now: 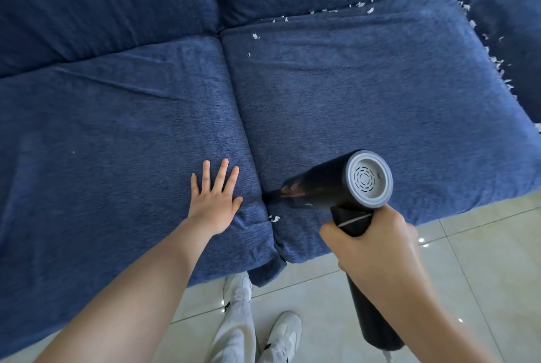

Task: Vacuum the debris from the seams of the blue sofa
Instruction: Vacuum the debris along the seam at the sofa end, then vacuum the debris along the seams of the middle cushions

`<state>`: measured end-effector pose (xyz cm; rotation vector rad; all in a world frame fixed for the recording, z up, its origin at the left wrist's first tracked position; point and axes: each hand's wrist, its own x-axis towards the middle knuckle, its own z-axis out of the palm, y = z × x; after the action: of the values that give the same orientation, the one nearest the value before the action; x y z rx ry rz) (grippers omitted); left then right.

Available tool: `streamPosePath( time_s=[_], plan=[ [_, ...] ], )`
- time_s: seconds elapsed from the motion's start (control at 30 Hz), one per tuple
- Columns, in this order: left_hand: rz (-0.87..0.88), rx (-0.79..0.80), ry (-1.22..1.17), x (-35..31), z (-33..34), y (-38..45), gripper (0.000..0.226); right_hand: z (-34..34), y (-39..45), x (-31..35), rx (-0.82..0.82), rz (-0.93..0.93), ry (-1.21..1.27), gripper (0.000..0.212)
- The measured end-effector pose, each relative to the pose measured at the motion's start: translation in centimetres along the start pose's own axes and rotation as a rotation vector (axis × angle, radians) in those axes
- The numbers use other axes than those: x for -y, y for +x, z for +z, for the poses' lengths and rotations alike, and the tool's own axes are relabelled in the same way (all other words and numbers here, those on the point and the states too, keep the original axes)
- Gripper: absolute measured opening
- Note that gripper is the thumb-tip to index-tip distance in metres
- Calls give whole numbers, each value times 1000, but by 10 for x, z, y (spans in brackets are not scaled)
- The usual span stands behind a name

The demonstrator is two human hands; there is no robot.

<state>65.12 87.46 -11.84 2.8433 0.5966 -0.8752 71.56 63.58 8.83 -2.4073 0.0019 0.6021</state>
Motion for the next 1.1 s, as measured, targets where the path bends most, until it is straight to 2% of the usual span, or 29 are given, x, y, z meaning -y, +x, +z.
streamPosePath(
  time_s=[0.77, 0.93, 1.1],
  plan=[
    [-16, -15, -27, -8, 1, -4, 66, -18, -10, -15, 24, -50, -49, 23],
    [-27, 1, -30, -14, 1, -8, 67, -14, -5, -22, 60, 1, -31, 22],
    [-27, -65, -46, -15, 0, -12, 68, -14, 9, -20, 80, -11, -33, 20]
  ],
)
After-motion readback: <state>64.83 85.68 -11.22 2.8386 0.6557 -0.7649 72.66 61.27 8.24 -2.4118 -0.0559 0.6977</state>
